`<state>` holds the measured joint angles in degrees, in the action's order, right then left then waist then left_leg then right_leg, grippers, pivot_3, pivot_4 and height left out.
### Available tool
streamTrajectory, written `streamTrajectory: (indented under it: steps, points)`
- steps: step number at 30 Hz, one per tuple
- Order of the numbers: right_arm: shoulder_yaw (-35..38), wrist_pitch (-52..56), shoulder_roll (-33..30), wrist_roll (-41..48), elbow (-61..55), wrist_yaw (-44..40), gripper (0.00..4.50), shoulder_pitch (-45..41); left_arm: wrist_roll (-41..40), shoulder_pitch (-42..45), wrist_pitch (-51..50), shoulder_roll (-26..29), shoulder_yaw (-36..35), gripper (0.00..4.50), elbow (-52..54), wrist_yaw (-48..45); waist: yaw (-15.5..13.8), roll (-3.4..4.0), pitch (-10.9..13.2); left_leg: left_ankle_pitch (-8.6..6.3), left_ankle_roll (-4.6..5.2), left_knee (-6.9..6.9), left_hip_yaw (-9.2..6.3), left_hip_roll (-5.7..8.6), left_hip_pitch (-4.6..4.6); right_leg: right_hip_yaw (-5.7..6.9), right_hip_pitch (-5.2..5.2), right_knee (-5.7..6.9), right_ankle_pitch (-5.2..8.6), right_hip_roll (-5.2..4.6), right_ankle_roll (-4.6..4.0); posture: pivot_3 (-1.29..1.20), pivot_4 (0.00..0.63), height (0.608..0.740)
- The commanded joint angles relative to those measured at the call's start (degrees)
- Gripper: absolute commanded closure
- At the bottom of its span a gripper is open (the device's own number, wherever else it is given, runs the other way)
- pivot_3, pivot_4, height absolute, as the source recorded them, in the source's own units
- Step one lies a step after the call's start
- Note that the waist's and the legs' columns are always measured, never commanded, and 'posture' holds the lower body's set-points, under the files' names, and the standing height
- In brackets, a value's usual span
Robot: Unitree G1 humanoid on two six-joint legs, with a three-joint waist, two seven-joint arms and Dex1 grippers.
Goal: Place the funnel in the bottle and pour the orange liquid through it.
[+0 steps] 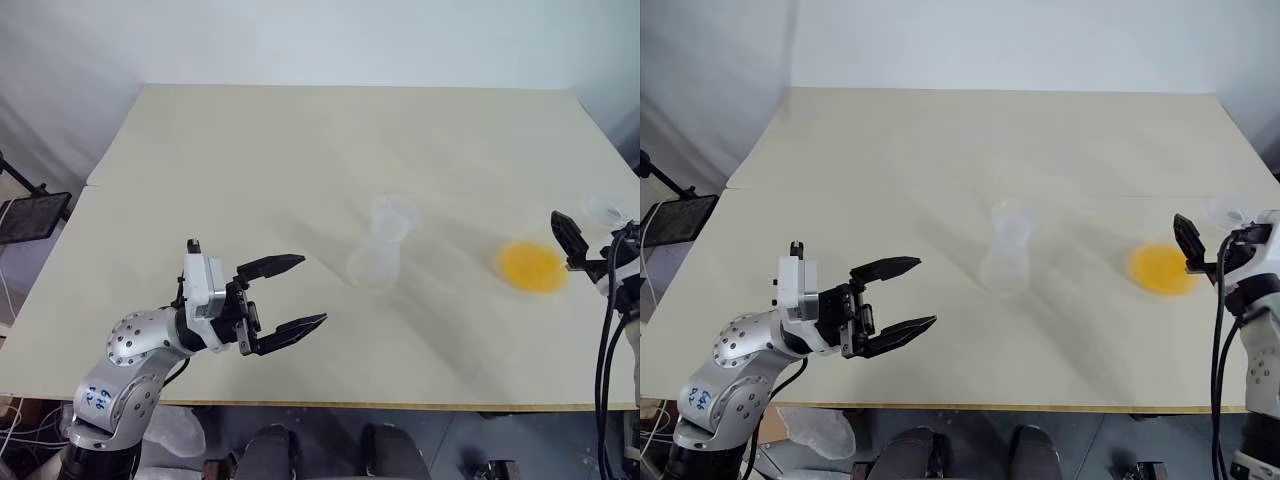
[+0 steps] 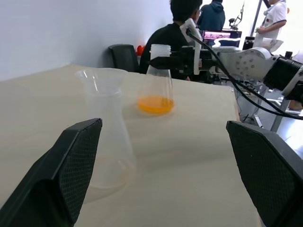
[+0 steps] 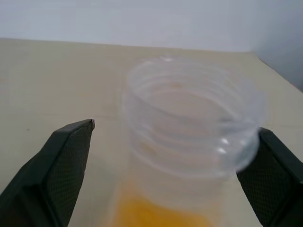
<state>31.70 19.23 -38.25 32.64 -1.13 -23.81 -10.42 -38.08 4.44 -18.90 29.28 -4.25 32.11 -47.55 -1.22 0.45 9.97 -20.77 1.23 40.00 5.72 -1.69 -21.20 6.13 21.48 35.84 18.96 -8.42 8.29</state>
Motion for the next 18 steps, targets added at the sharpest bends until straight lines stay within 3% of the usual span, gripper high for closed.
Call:
streamTrajectory:
  steps: [1, 6, 9, 13, 18]
  points:
    - [0.49, -0.7, 0.38, -0.64, 1.39, 0.79, 0.0, -2.21, -0.44, 0.79, 0.71, 0.48, -0.43, 0.03, 2.44, 0.48, -0.01, 0.0, 0.0, 0.0, 0.0, 0.0, 0.0, 0.0, 0.0, 0.0, 0.0, 0.0, 0.0, 0.0, 0.0, 0.0, 0.15, 0.74]
    - [0.14, -2.85, 1.0, -1.88, 3.87, 0.31, 0.0, -4.58, -0.05, 0.57, 1.01, 0.82, -0.42, 0.03, 2.69, 0.68, 0.06, 0.0, 0.0, 0.0, 0.0, -0.01, 0.01, 0.0, -0.01, 0.01, 0.01, -0.02, 0.0, 0.01, 0.0, 0.0, 0.15, 0.74]
    - [0.29, -3.69, 1.36, -1.86, 4.7, -0.12, 0.61, -5.41, 0.12, 0.69, 0.97, 0.72, -0.18, 0.0, 2.93, 1.11, 0.05, 0.0, 0.0, 0.0, 0.0, -0.01, 0.02, -0.01, -0.01, 0.01, 0.01, -0.03, 0.0, 0.01, 0.0, 0.0, 0.15, 0.74]
    - [0.25, -4.12, 1.88, -1.54, 4.43, -0.91, 1.96, -5.61, 0.25, 1.13, 1.05, 0.59, 0.04, 0.0, 2.67, 1.44, 0.05, 0.0, 0.0, 0.0, 0.0, -0.01, 0.01, -0.01, -0.01, 0.01, 0.01, -0.03, 0.0, 0.01, 0.0, 0.0, 0.15, 0.74]
    - [-0.18, -3.86, 2.47, -1.35, 2.64, -1.15, 2.02, -5.24, 0.62, 2.03, 1.45, 0.68, 0.3, 0.0, 1.55, 1.17, 0.07, 0.0, 0.0, 0.0, 0.0, -0.01, 0.02, -0.02, -0.01, 0.01, 0.01, -0.03, 0.0, 0.02, 0.0, 0.0, 0.15, 0.74]
